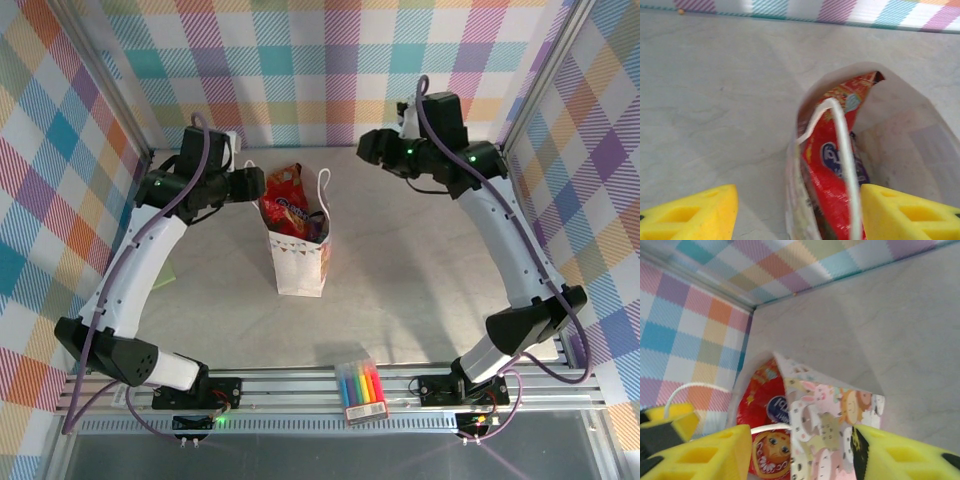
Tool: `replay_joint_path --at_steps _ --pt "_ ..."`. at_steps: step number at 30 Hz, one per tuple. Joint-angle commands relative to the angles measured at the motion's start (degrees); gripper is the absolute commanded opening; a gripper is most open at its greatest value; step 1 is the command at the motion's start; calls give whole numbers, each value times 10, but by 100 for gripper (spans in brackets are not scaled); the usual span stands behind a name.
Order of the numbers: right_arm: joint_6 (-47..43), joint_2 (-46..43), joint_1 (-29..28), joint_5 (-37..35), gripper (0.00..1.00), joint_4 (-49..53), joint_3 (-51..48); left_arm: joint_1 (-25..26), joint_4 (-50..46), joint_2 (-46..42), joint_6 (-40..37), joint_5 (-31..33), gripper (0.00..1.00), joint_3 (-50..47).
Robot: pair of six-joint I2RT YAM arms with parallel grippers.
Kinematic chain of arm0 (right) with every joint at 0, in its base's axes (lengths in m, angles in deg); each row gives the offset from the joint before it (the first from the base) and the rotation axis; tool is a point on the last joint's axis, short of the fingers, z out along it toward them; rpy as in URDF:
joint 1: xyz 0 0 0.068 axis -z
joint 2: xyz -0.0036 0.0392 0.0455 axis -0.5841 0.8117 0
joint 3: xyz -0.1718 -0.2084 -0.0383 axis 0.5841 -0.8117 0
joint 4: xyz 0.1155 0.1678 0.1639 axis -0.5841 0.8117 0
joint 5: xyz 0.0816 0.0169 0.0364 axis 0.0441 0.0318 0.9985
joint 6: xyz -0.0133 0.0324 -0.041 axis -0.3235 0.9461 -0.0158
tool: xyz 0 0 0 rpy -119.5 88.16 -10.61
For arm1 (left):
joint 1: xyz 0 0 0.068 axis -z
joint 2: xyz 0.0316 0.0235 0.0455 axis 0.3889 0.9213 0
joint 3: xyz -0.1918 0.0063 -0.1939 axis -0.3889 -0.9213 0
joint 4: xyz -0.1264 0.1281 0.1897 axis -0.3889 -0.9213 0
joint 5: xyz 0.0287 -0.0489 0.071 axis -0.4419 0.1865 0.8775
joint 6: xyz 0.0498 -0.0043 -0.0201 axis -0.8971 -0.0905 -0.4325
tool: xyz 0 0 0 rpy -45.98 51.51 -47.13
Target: Place the snacks into the paper bag
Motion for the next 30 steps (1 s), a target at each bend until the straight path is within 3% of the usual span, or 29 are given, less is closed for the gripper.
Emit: replay_joint_path --at_steps 1,5,11,20,24,26,30 --pt "-13 -21 47 25 60 -1 -32 -19 -22 -42 -19 17 66 15" --pt "-9 -51 97 39 61 -22 -97 -24 -22 -79 -26 -9 65 4" --pt "-36 -96 137 32 63 -31 -170 -32 -17 -108 -16 41 63 -49" --pt "-97 -146 140 -5 69 7 -204 -61 33 -132 1 16 61 -123" --pt "-124 -169 141 -67 71 12 -253 -86 93 -164 13 59 59 -203" --pt "-150 -180 145 -100 77 -8 -294 -94 148 -175 20 93 62 -260" --pt "-185 -197 180 -89 84 -96 -394 -96 280 -170 7 156 69 -376"
